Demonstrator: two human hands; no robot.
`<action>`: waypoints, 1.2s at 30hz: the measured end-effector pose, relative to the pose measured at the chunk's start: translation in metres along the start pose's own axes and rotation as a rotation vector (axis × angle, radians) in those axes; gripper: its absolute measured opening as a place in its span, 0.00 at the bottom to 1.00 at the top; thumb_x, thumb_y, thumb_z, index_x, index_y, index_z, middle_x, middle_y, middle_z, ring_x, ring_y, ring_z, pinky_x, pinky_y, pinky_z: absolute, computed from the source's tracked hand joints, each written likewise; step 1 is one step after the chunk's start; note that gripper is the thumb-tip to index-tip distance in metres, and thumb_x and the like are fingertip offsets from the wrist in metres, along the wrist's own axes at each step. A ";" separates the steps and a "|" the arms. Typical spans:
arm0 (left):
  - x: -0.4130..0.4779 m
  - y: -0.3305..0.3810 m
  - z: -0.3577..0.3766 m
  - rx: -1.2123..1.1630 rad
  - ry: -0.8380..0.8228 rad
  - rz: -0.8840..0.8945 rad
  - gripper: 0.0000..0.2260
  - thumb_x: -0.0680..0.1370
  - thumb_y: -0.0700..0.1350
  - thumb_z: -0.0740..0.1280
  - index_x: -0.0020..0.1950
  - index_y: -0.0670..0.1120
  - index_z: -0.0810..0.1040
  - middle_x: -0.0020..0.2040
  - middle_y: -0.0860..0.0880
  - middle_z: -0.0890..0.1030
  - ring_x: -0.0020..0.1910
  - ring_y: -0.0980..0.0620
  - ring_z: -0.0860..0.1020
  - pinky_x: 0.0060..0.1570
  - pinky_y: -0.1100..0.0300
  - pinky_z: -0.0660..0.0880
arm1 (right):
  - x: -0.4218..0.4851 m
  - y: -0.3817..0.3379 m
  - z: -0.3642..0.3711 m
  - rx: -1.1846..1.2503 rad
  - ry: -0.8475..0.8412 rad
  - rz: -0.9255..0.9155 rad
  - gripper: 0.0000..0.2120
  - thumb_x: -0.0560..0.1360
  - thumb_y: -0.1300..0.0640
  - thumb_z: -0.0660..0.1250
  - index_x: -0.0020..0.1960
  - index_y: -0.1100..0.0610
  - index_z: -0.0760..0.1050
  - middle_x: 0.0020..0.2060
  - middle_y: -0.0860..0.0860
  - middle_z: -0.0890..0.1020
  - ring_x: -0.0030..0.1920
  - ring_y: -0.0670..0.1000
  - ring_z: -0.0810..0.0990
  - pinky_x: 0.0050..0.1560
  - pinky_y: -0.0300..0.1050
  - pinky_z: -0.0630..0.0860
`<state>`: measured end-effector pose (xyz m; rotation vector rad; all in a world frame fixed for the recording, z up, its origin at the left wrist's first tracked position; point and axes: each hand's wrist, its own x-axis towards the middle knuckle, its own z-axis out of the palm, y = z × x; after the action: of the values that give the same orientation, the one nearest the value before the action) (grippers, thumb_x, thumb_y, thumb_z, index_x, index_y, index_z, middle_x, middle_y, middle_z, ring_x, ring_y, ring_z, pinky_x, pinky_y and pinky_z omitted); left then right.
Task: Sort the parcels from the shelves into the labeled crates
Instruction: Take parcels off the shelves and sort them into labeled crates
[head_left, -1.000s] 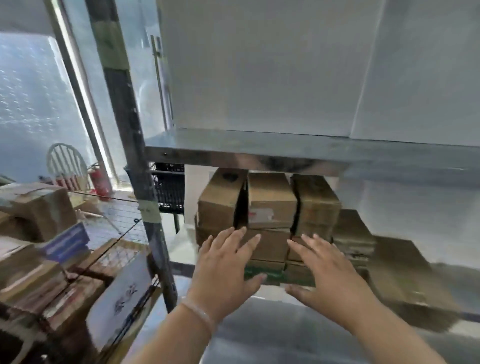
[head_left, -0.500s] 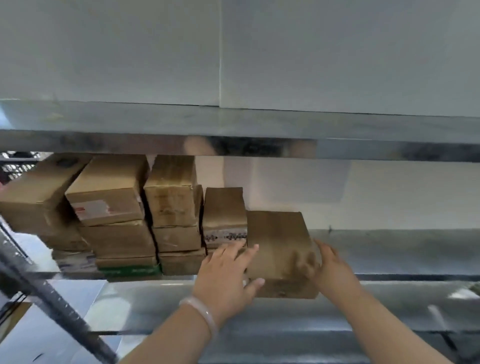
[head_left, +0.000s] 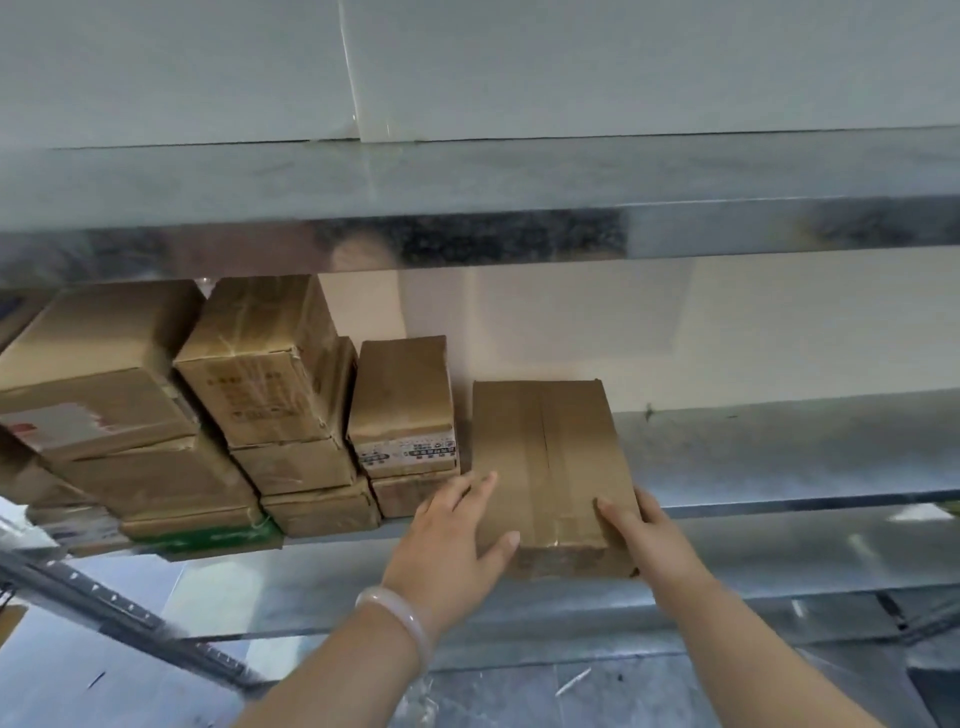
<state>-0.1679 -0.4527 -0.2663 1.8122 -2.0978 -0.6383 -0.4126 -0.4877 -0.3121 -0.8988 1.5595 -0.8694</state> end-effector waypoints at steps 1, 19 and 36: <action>-0.001 0.003 0.001 -0.040 -0.006 -0.004 0.32 0.79 0.64 0.60 0.79 0.60 0.51 0.79 0.57 0.54 0.78 0.52 0.54 0.74 0.56 0.56 | -0.011 0.002 -0.005 0.035 0.006 -0.023 0.19 0.75 0.44 0.70 0.64 0.41 0.71 0.52 0.42 0.82 0.52 0.47 0.81 0.45 0.45 0.77; -0.126 0.000 -0.081 -0.490 0.146 0.109 0.35 0.76 0.55 0.70 0.72 0.72 0.51 0.79 0.55 0.55 0.77 0.56 0.54 0.70 0.61 0.56 | -0.198 -0.034 0.014 0.382 -0.119 -0.245 0.35 0.64 0.41 0.73 0.69 0.46 0.71 0.62 0.52 0.81 0.60 0.53 0.81 0.64 0.57 0.73; -0.312 -0.080 -0.181 -0.502 0.386 -0.025 0.56 0.59 0.79 0.66 0.79 0.62 0.42 0.74 0.70 0.47 0.74 0.60 0.56 0.71 0.57 0.65 | -0.373 -0.072 0.220 -0.104 -0.306 -0.642 0.36 0.58 0.31 0.72 0.59 0.20 0.55 0.55 0.25 0.72 0.56 0.32 0.72 0.45 0.32 0.70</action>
<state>0.0403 -0.1788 -0.1320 1.5292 -1.5017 -0.6817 -0.1400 -0.2027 -0.1186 -1.5750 1.0613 -1.0345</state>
